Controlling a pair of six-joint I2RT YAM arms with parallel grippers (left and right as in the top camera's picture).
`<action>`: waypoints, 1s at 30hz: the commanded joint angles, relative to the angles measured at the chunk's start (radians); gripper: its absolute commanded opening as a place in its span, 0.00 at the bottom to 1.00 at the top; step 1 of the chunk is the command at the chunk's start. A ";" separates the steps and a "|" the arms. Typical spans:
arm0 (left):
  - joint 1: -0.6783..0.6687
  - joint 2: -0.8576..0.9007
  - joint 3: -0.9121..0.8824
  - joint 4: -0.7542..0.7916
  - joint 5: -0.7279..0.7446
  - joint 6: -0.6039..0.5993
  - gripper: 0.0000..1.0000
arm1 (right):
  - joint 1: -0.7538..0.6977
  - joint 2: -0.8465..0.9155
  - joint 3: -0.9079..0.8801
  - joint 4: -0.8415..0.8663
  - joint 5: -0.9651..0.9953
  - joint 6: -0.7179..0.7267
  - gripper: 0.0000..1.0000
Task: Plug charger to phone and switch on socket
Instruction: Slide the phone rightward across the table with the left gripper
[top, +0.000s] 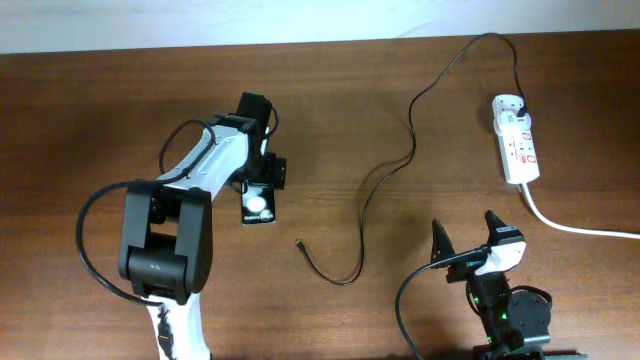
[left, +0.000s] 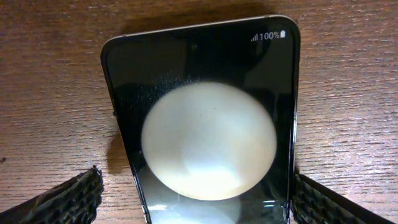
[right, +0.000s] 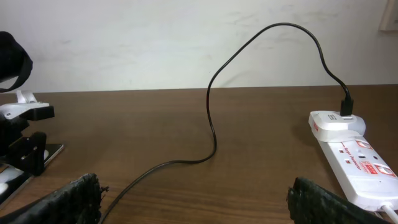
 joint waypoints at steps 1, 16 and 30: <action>-0.005 -0.013 -0.024 -0.004 -0.028 0.016 0.99 | -0.002 -0.009 -0.005 -0.005 0.005 0.000 0.99; -0.009 -0.011 -0.120 -0.011 0.124 -0.224 0.99 | -0.002 -0.009 -0.005 -0.005 0.005 0.000 0.99; -0.077 -0.011 -0.189 0.132 0.087 -0.190 0.84 | -0.002 -0.009 -0.005 -0.005 0.005 0.000 0.99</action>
